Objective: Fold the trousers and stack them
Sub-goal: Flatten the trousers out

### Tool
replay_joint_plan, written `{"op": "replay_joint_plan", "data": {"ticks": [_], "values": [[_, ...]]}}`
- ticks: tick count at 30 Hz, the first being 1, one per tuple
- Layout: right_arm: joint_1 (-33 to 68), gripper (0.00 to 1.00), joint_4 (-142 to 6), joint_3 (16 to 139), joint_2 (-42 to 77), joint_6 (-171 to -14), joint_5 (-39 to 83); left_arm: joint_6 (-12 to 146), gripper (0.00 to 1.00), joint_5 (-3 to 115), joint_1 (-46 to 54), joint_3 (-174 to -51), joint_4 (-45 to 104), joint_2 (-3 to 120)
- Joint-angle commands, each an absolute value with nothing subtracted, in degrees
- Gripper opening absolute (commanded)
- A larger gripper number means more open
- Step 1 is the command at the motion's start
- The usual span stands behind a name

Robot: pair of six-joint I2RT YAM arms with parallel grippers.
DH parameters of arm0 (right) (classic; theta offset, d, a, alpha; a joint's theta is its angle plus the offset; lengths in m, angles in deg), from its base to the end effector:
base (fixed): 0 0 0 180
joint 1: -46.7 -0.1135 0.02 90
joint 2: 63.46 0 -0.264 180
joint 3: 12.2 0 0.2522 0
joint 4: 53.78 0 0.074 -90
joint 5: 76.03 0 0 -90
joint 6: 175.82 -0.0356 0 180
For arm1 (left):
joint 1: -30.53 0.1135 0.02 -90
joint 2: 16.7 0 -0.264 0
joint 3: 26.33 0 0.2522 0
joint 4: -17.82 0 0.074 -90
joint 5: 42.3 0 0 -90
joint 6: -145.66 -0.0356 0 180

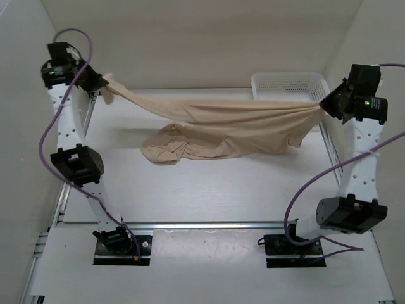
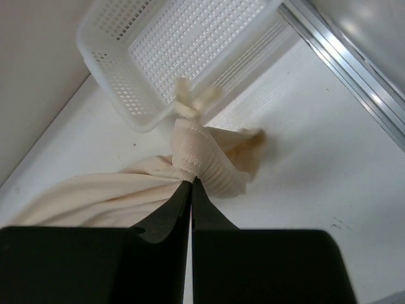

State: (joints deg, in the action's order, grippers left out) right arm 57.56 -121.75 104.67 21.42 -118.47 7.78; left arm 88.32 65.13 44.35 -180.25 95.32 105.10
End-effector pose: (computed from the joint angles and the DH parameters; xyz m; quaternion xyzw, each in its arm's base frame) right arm 0.2928 -0.0601 0.4458 0.3525 0.8172 0.0385 0.4544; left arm 0.4381 0.0968 0.3951 -0.3080 0.8630 -0.1997 0.3472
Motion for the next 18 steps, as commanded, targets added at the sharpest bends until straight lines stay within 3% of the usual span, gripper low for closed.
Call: {"op": "replay_joint_plan", "data": {"ticks": [1, 5, 6, 7, 10, 12, 16, 17, 18], "values": [[57.78, 0.0, -123.52, 103.37, 12.51, -119.93, 4.32, 88.27, 0.1, 68.0, 48.01, -175.73, 93.36, 90.99], [58.3, 0.0, -123.0, 92.38, 3.0, -121.85, -2.28, 85.99, 0.1, 63.1, 50.56, -154.52, 93.89, 80.44], [58.31, 0.03, -123.0, 89.74, 1.24, -122.47, -3.42, 85.11, 0.22, 62.56, 50.57, -150.26, 93.37, 76.77], [58.31, 0.19, -123.52, 84.41, -2.08, -123.95, -5.52, 85.1, 0.35, 61.25, 50.57, -146.31, 93.37, 75.34], [58.31, 0.61, -126.49, 75.25, -6.75, -126.07, -8.52, 84.32, 1.0, 57.54, 50.57, -132.06, 93.37, 72.43], [58.31, 0.67, -128.26, 72.24, -8.26, -127.4, -10.8, 82.92, 1.0, 56.84, 50.57, -126.87, 94.32, 72.42], [58.31, 0.68, -128.72, 70.03, -10.55, -127.32, -8.98, 80.8, 1.0, 55.88, 50.57, -125.96, 94.33, 72.34], [58.31, 0.6, -127.06, 70.03, -10.55, -126.7, -7.23, 80.8, 0.95, 55.87, 50.57, -126.57, 93.81, 71.81], [58.31, 0.53, -126.26, 69.42, -10.55, -124.95, -3.21, 80.01, 0.61, 55.87, 50.57, -127.27, 93.81, 71.81]]}}
